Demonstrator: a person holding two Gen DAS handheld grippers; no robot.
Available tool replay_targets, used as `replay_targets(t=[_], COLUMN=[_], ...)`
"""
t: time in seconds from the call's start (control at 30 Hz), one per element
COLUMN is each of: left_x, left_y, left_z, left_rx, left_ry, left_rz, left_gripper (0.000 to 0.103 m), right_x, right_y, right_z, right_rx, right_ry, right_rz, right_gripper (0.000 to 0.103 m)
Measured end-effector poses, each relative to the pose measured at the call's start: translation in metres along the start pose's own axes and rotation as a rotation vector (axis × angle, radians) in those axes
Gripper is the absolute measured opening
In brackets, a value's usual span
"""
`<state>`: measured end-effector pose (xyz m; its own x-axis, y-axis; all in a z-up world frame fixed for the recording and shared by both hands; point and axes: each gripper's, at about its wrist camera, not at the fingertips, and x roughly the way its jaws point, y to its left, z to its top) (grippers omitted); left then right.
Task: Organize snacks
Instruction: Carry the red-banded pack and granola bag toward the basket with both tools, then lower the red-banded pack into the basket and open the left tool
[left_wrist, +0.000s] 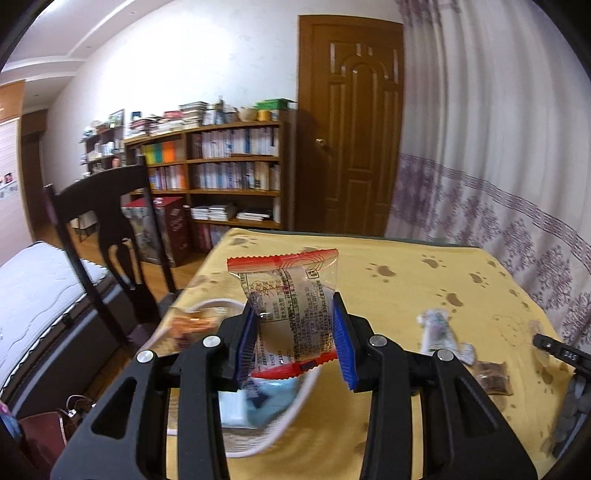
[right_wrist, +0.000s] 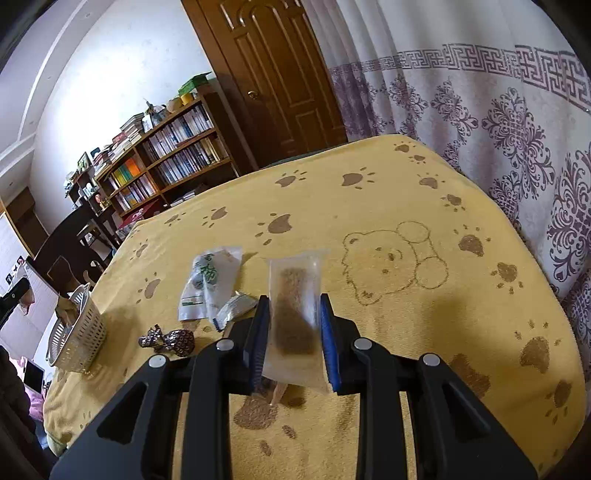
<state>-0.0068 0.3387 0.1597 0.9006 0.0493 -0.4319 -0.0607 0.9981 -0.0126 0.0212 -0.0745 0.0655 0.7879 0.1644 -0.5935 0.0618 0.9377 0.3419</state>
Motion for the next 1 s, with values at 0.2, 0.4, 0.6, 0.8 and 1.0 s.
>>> replay_targets(t=[0.2, 0.4, 0.6, 0.8, 1.0], left_x=[-0.004, 0.004, 0.012, 0.003, -0.006], left_y=[0.043, 0.062, 0.060, 0.066, 0.071], left_z=[-0.004, -0.008, -0.010, -0.007, -0.004], left_rx=[-0.048, -0.077, -0.075, -0.095, -0.115], left_ry=[0.010, 0.048, 0.067, 0.029, 0.006], left_rz=[0.076, 0.094, 0.103, 0.145, 0.158], left_gripper=[0.039, 0.039, 0.048, 0.062, 0.062], right_x=[-0.002, -0.002, -0.005, -0.006, -0.009], right_y=[0.007, 0.014, 0.020, 0.024, 0.033], right_z=[-0.003, -0.005, -0.008, -0.008, -0.011], right_rx=[-0.017, -0.034, -0.050, -0.057, -0.078], right_ry=[0.002, 0.008, 0.009, 0.008, 0.012], right_rz=[0.015, 0.028, 0.043, 0.059, 0.084], right_gripper=[0.026, 0.026, 0.026, 0.026, 0.026])
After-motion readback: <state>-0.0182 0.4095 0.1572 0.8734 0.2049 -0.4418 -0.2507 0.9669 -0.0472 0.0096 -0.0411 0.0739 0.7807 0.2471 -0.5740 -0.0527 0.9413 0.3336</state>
